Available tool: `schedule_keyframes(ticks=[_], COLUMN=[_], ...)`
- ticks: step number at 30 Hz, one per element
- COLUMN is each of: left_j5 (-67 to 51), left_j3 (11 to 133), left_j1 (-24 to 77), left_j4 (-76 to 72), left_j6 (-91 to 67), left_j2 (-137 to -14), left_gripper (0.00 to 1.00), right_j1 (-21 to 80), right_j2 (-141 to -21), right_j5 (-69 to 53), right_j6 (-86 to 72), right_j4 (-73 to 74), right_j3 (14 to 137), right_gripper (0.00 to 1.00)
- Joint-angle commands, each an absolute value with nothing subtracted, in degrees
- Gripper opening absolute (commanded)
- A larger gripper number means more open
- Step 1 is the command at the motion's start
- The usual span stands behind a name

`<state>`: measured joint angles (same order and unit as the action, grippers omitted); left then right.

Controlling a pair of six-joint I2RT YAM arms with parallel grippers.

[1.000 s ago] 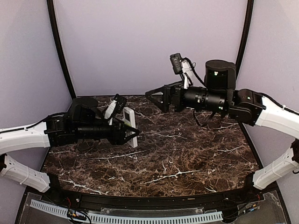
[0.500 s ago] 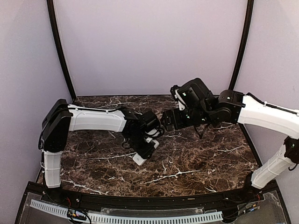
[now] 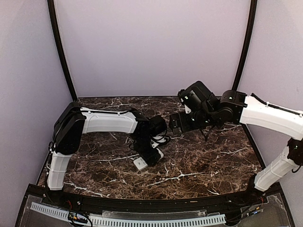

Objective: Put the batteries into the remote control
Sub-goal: Place the remote control at the center of the board, then reset both arms

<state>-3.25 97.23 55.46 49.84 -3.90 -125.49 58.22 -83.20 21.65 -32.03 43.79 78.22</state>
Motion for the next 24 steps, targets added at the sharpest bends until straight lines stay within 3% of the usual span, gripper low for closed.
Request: schedule_keyframes(ticks=[1,9,17,19,21,24], left_j5=[-7.0,-8.03,-3.02,4.97,18.44,35.22], left_j3=[96.76,94.83,67.47,60.29,54.16,45.79], left_j1=[55.47,55.04,42.45,38.64,37.21,34.56], left_j4=[52.19,44.97,11.67,7.46,3.49,-2.13], left_j6=[-3.22,-5.03,-17.5,-19.37,-18.97,-19.52], left_j2=[-127.86,-116.28,-88.13,-81.63,-75.77,-68.64], left_gripper=[0.86,0.89,0.82,0.86,0.96,0.99], right_j1=[56.93,51.26,28.67,24.74,22.12,19.62], right_j2=[-80.14,-74.25,-61.08,-58.16,-55.97,-54.53], right_j5=[24.27,23.94,7.77,6.88,8.14,8.98], right_j6=[-33.91,-33.41,-27.93,-26.81,-25.14,-22.03], right_j4=[45.52,43.36,21.99,19.2,17.3,13.33], right_j3=[77.73,72.86,53.48,49.4,45.98,41.12], right_gripper=[0.98,0.99,0.99,0.99,0.98,0.99])
